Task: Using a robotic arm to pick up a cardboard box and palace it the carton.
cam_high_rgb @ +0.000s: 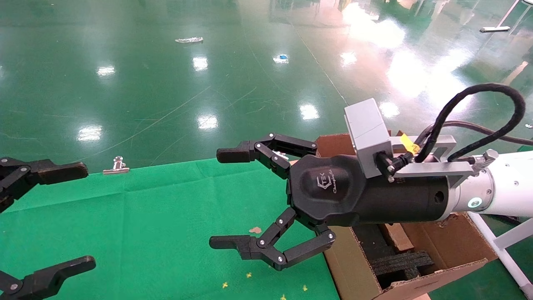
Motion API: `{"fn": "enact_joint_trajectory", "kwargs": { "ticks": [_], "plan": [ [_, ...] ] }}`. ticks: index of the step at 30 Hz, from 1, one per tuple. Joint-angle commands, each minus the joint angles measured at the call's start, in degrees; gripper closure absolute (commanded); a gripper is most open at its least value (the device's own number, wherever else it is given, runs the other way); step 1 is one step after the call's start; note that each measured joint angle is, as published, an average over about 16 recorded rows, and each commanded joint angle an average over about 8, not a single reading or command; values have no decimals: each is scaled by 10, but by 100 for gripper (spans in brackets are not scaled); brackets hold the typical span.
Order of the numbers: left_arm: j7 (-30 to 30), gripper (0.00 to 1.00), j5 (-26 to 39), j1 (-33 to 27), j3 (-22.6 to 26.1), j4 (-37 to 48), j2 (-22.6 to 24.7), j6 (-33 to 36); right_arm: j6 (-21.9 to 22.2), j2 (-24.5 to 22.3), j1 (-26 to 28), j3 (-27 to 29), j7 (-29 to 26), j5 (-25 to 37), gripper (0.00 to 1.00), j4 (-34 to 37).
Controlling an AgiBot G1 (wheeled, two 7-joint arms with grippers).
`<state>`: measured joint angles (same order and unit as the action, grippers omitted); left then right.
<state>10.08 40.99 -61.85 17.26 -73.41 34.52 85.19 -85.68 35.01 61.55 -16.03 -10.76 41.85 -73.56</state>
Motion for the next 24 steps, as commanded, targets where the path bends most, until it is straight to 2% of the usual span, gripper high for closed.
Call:
{"fn": "enact_joint_trajectory", "kwargs": {
  "ticks": [1,24],
  "plan": [
    [0,0,0,0,0,0,0,0,0,0,0,0,0,0,0,0],
    [0,0,0,0,0,0,0,0,0,0,1,-1,0,0,0,1]
  ]
}}
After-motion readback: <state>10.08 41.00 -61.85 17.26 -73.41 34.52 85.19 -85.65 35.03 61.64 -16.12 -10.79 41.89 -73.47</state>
